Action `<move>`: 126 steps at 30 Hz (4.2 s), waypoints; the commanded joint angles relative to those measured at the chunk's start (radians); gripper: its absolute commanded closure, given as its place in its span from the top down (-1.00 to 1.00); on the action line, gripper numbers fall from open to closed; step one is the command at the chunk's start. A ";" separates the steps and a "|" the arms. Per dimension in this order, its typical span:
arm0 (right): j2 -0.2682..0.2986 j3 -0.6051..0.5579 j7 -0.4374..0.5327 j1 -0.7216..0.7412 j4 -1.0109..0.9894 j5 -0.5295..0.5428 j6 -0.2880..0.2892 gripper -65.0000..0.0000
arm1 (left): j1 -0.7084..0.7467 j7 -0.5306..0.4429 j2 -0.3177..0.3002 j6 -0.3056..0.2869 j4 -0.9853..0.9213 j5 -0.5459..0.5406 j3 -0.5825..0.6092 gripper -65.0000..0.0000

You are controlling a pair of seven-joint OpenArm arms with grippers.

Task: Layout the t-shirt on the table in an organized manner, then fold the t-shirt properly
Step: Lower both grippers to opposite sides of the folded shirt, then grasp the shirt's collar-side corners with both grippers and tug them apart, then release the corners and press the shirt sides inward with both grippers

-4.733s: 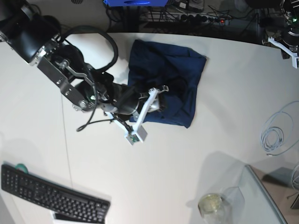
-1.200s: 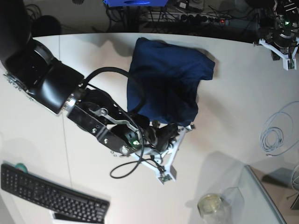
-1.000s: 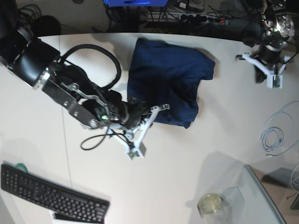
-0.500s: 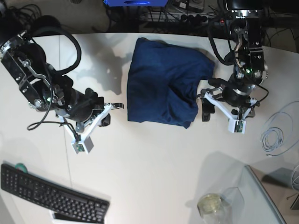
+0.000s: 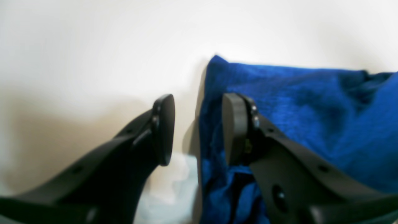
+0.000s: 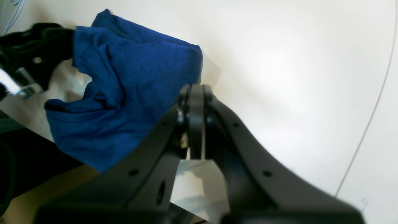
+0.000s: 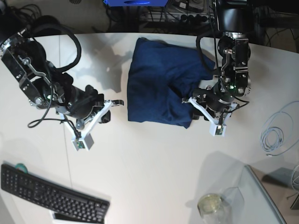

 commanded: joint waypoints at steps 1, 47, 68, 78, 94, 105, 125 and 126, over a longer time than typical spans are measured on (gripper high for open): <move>0.009 0.004 0.018 0.019 0.016 0.000 0.005 -1.00 | -0.018 -0.041 -0.007 -0.005 0.000 -0.009 -0.002 -0.28; -0.107 -0.384 0.045 -0.096 -0.154 -0.216 0.260 -1.00 | 0.491 -0.164 -0.050 -0.005 0.239 0.002 -0.045 -1.00; -0.069 -0.312 0.099 -0.136 -0.078 -0.216 0.254 -1.00 | 0.511 -0.156 -0.011 0.000 0.419 0.002 -0.058 -1.00; -0.069 -0.292 0.150 -0.169 -0.254 -0.217 0.259 -1.00 | 0.470 -0.165 -0.025 0.000 0.210 0.002 -0.068 -1.00; -0.053 -0.085 0.010 -0.080 -0.021 -0.217 0.259 -1.00 | 0.387 -0.154 -0.019 0.000 0.456 0.000 -0.058 -1.00; -0.192 -0.088 0.016 0.172 -0.269 -0.217 0.260 -1.00 | 0.026 -0.154 0.015 0.001 0.089 0.042 0.022 -1.00; -0.215 -0.007 0.185 0.184 -0.690 -0.219 0.388 -1.00 | -0.150 -0.279 0.036 0.079 -0.342 0.126 0.050 -1.00; -0.208 -0.007 0.185 0.183 -0.687 -0.219 0.388 -1.00 | -0.150 -0.279 0.038 0.079 -0.328 0.125 0.050 -1.00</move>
